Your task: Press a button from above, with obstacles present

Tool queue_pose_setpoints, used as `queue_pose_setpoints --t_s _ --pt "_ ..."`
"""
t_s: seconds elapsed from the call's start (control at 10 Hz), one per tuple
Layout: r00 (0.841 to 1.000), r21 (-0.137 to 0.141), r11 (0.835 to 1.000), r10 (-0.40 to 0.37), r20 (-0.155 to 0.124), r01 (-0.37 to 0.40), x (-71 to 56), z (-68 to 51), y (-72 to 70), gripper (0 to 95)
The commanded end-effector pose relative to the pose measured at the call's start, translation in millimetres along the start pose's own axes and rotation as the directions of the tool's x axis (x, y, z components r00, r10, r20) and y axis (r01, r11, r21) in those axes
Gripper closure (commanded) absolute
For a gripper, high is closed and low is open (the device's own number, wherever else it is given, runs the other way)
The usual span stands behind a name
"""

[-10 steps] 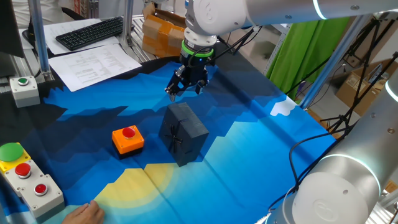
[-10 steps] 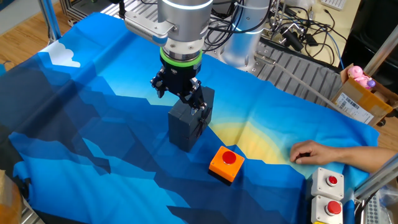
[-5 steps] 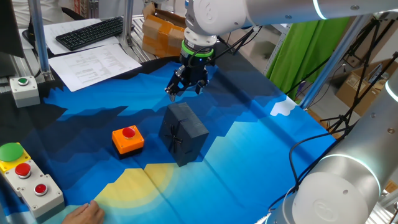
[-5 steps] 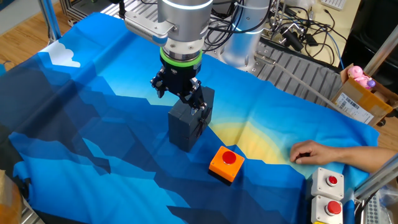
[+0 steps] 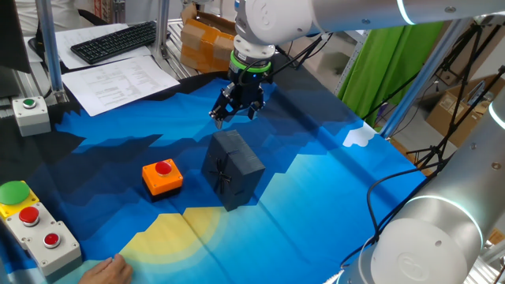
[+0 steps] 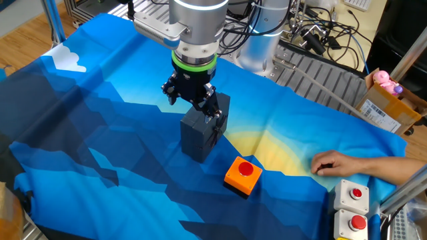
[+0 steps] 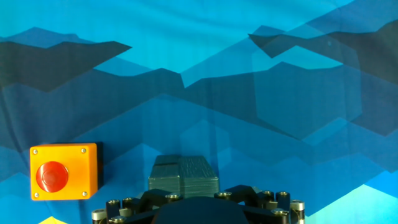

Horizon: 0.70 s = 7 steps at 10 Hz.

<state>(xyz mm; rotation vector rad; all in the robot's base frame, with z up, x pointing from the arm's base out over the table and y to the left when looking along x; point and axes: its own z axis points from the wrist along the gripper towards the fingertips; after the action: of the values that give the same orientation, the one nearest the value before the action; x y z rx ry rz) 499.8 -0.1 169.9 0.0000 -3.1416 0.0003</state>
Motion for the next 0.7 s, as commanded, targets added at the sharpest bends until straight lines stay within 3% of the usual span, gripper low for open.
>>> queue_pose_setpoints --t_s 0.1,0.7 --pt "0.973 -0.019 0.974 0.228 0.039 -0.227 -0.1 -0.1 0.1 95.0" --pt "0.974 -0.020 0.975 0.222 0.040 -0.222 7.4 4.2 1.9 95.0"
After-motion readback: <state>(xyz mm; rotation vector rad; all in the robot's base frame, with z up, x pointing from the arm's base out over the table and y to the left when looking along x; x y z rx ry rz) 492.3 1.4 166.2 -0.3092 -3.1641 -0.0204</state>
